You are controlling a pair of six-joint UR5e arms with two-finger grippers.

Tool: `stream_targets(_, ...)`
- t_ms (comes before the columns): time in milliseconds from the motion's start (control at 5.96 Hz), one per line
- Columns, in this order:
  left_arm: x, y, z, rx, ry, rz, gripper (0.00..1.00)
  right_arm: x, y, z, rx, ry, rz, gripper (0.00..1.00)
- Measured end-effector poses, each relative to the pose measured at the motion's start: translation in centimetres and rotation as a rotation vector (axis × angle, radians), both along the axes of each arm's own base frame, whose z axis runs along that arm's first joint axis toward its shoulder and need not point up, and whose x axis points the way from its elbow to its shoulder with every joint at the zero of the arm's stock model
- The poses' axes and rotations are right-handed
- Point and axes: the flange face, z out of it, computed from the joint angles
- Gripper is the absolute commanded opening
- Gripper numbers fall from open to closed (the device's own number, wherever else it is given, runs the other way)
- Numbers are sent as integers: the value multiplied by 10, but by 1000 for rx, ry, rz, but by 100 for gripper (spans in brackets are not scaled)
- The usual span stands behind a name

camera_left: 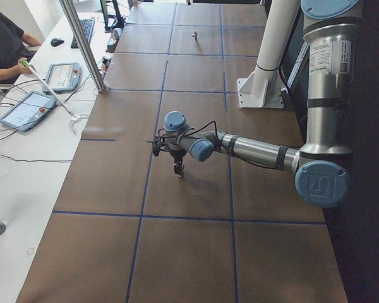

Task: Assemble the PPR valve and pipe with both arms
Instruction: 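Lower the left gripper onto the white pipe with brass fitting and grasp it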

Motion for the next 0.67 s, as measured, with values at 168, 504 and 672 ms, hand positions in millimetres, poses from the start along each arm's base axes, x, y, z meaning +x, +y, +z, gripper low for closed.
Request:
stream_targets(168, 0, 0, 1, -1, -1, 0, 12, 0, 0, 1, -1, 0, 0, 100)
stream_targets(504, 0, -1, -1, 2, 0, -2, 0, 0, 0, 3, -3, 3, -2, 100)
stream_targets(672, 0, -2, -7, 13, 5, -5, 0, 0, 0, 3, -4, 4, -1, 100)
